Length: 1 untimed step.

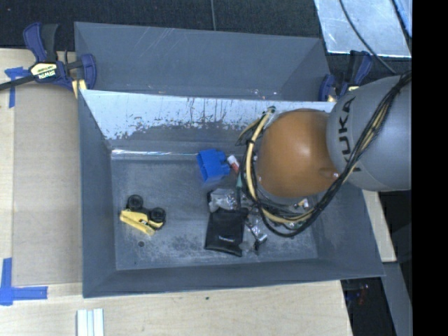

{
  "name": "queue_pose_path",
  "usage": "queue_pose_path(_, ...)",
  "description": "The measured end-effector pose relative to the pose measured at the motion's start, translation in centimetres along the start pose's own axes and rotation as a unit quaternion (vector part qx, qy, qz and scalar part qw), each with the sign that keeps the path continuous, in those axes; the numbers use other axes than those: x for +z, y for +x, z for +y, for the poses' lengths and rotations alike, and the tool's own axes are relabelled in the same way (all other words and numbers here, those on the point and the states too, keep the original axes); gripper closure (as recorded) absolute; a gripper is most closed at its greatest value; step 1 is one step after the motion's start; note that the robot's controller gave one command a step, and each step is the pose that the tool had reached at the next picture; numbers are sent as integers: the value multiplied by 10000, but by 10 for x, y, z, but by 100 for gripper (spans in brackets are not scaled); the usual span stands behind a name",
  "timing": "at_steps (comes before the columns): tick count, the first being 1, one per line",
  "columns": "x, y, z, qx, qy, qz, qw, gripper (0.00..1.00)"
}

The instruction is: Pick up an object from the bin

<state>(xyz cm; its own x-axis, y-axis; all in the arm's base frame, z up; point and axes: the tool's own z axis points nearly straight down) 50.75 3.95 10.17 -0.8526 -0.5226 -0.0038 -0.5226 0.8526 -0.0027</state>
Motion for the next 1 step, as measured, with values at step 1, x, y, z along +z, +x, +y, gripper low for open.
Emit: queue_pose_path(1,27,-19,-2,-1012,38,-53,9948,0)
